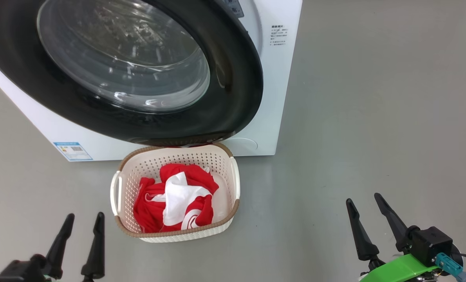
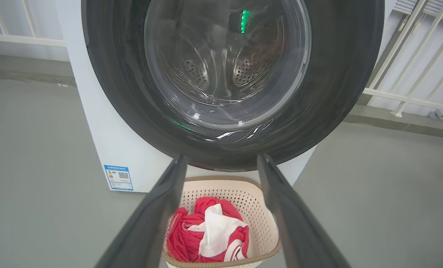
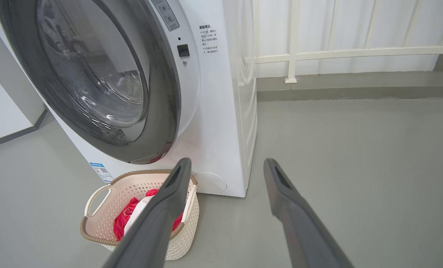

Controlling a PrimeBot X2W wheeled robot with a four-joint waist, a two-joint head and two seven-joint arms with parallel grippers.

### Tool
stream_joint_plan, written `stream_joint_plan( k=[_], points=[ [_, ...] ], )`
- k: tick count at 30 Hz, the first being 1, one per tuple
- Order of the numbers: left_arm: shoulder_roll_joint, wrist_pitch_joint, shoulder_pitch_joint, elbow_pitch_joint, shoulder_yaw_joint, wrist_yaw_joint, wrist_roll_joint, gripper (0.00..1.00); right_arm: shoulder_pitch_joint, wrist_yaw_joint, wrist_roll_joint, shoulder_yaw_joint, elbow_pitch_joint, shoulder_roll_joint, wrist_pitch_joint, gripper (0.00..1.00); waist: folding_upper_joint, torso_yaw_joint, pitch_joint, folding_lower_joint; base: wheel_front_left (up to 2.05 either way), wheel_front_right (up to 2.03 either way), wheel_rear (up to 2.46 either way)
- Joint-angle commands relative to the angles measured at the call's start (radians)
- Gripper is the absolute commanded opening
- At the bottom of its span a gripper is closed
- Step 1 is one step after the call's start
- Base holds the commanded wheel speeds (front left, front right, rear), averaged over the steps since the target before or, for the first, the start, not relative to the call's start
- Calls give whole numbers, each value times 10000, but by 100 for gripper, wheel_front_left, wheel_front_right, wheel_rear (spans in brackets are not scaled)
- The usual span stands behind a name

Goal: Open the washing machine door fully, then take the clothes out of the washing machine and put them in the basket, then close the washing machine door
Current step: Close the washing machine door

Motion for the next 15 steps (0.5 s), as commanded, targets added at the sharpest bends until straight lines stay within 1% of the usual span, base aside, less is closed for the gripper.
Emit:
stream_joint_plan(
  k=[1, 4, 6, 10, 15],
  points=[
    [37, -122, 16, -417, 568, -54, 700, 100, -26, 65, -110, 173, -268, -49, -65, 100, -1, 7, 0, 0, 0, 0, 0],
    [-241, -122, 180, -668, 826, -54, 1671, 100, -38, 65, -108, 164, -290, -48, -65, 100, -1, 11, -14, 0, 0, 0, 0],
    [-417, -122, 284, -704, 940, -54, 2116, 100, -33, 65, -108, 154, -293, -47, -65, 100, -1, 15, -18, 0, 0, 0, 0],
    [-677, -122, 386, -679, 1017, -54, 2397, 100, -19, 65, -106, 146, -272, -45, -65, 100, -1, 19, -20, 0, 0, 0, 0],
    [-767, -122, 386, -658, 1087, -54, 2436, 100, -33, 65, -101, 156, -265, -41, -65, 100, -1, 15, -6, 0, 0, 0, 0]
  ],
)
